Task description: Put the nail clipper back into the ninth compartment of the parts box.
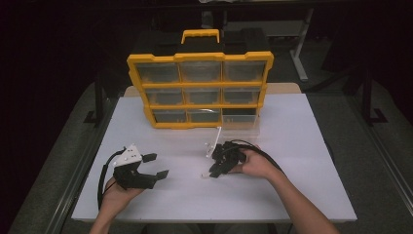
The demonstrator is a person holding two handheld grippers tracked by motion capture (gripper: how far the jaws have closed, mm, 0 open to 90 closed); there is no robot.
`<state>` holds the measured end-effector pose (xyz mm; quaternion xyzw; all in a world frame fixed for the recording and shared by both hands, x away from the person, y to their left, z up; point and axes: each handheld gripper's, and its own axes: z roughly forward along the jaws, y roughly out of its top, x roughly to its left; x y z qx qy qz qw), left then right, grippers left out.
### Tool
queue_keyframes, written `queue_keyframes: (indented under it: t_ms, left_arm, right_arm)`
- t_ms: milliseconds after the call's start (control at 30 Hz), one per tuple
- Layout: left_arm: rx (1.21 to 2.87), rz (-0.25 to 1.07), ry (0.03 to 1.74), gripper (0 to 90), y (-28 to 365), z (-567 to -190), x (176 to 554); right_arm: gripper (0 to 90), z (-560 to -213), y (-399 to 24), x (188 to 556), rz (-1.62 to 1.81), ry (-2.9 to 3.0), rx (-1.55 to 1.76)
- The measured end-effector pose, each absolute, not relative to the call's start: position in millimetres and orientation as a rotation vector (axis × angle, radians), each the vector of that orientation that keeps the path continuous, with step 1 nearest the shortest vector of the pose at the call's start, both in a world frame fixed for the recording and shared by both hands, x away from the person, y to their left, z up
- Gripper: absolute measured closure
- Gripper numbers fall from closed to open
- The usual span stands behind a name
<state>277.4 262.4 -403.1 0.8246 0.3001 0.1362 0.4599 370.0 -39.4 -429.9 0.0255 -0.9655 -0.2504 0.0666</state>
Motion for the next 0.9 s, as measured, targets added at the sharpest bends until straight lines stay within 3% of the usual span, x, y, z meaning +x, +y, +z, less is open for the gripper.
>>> queue_keyframes:
  t_ms: [900]
  left_arm:
    - [2.024, 0.344, 0.743, 22.9, 263, -402, 277]
  right_arm:
    - [75.9, -407, -63, 385, -0.917, -2.783, -0.035]
